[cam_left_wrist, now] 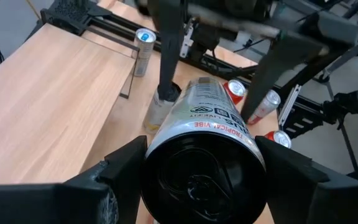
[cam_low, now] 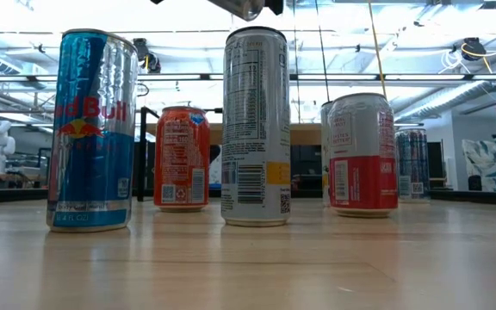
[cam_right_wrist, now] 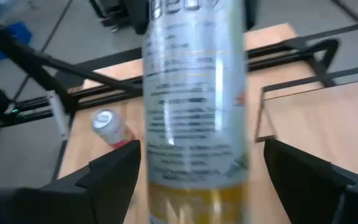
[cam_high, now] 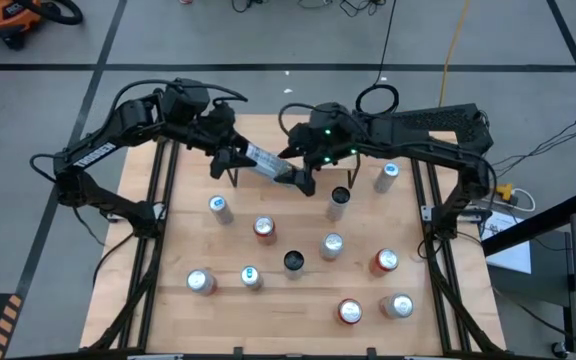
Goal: Place canned beverage on shelf
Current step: Put the top left white-yellow soda can on the shelf
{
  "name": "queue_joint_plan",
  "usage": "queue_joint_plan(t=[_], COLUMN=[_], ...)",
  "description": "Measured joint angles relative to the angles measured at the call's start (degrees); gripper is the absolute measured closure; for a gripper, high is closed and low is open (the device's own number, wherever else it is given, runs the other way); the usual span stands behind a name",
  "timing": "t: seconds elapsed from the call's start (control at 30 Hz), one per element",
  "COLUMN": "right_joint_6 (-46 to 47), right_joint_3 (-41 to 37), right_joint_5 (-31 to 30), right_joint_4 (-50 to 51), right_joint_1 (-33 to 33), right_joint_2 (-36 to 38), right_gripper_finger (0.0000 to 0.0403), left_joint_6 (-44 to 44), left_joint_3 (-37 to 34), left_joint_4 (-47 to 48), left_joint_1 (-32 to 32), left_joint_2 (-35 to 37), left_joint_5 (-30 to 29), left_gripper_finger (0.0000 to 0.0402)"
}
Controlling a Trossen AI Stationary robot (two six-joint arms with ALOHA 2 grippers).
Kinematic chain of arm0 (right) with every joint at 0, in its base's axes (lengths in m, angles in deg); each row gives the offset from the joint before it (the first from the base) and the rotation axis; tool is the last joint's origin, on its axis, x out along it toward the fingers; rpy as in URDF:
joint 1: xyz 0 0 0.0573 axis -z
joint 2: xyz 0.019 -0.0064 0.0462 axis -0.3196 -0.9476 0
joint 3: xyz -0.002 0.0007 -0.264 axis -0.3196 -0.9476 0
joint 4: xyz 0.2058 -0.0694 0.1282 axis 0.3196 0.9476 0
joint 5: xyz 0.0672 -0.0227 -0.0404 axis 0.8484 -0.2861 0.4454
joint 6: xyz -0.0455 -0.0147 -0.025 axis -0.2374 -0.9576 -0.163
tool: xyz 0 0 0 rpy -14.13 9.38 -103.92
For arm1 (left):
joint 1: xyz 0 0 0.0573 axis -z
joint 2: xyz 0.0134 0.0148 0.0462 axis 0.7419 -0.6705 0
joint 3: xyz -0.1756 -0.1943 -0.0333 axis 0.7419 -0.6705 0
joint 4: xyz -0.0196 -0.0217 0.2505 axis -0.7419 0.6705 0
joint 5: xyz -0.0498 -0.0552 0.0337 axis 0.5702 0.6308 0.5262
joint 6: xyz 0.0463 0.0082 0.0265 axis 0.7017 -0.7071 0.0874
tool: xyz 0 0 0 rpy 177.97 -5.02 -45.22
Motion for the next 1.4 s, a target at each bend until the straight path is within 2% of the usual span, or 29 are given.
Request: queue_joint_plan(t=[0.27,0.63,1.03,1.3,1.4], right_joint_6=[-1.7,-4.9,-5.0,-5.0,-5.9], right_joint_3=[0.7,0.7,0.6,0.6,0.6], right_joint_5=[0.2,0.2,0.3,1.2,-1.5], right_joint_4=[0.0,-0.1,0.8,1.8,1.9], right_joint_1=[0.0,0.0,0.1,1.6,1.7], right_joint_2=[-2.5,-2.5,-1.6,0.7,1.5], right_gripper_finger=[0.0094,0.018,0.017,0.0171,0.0171], left_joint_6=[0.0,-0.1,-8.2,-12.2,-15.6], left_joint_3=[0.0,0.0,0.0,0.0,0.0], left_joint_4=[0.1,0.2,-2.3,-6.5,-9.1], left_joint_1=[0.0,0.0,-0.1,-0.1,-0.1], left_joint_2=[0.0,0.0,0.2,0.3,0.3], left_joint_5=[0.0,-2.0,-5.6,-7.0,-7.5], left_gripper_finger=[0.0149,0.0143,0.0078,0.0071,0.007])
